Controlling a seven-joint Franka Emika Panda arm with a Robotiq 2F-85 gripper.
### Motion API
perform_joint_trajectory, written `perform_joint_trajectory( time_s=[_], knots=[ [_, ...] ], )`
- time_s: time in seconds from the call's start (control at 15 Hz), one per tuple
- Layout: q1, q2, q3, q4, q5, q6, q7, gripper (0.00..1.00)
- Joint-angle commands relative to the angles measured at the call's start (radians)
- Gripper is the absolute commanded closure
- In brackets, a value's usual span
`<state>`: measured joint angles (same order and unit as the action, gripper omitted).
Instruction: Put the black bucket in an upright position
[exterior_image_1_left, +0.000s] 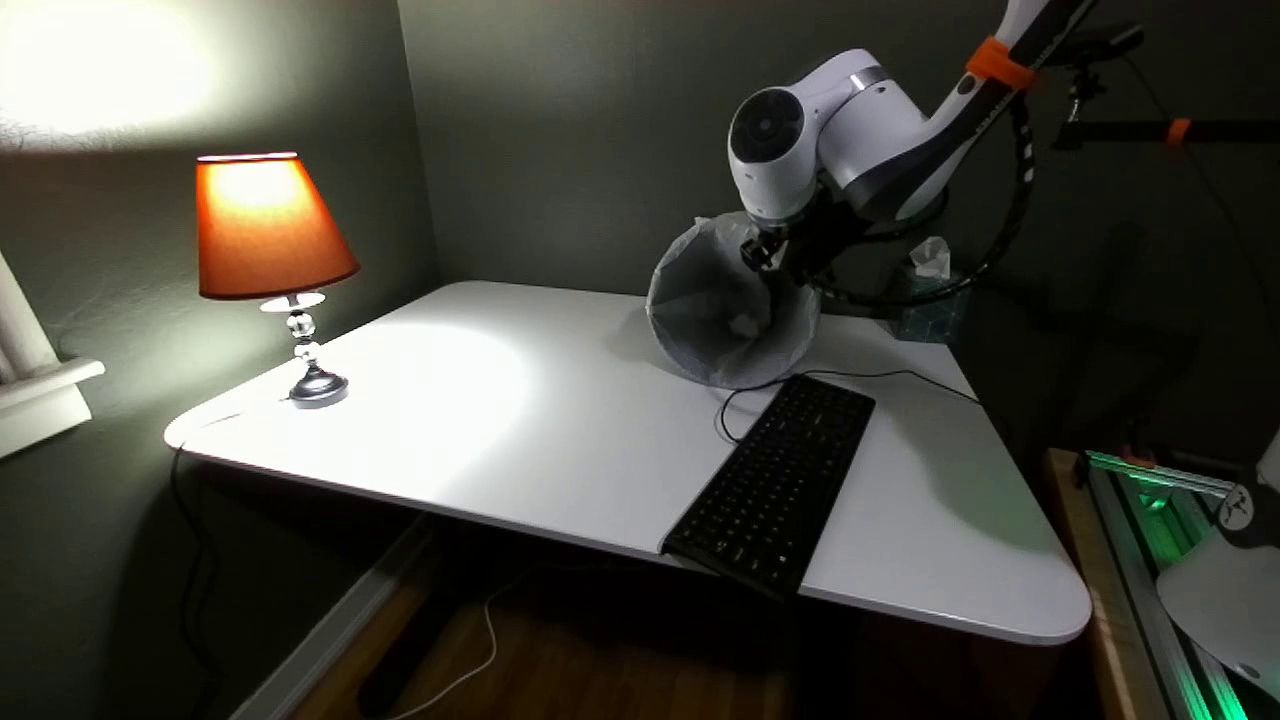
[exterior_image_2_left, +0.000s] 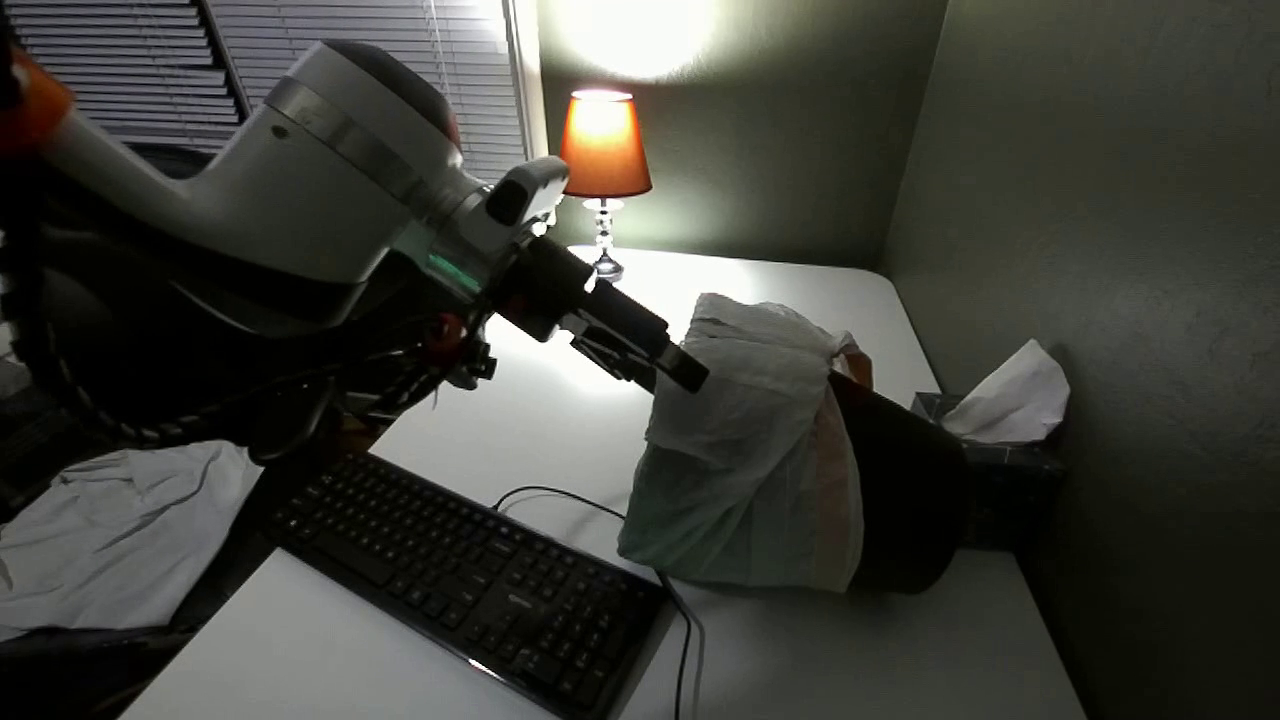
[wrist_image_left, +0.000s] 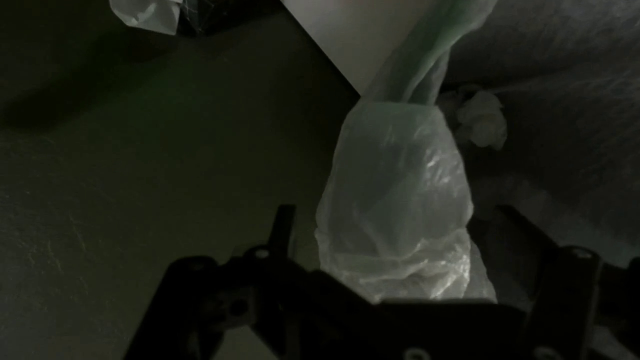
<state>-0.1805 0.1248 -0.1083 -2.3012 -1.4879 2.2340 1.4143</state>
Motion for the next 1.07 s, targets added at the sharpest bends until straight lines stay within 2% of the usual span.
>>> perform_joint_trajectory(
  time_s=[0.0,0.47,0.6,1.0],
  knots=[
    [0.012,0.062,-0.013,0.039,-0.056,-0.019,0.076,0.34],
    [0.010,0.098,-0.013,0.061,-0.105,-0.029,0.117,0.89],
    [0.007,0.091,-0.012,0.061,-0.094,-0.026,0.112,1.00],
    [-0.004,0.053,-0.013,0.050,-0.032,-0.008,0.058,0.99]
  ],
)
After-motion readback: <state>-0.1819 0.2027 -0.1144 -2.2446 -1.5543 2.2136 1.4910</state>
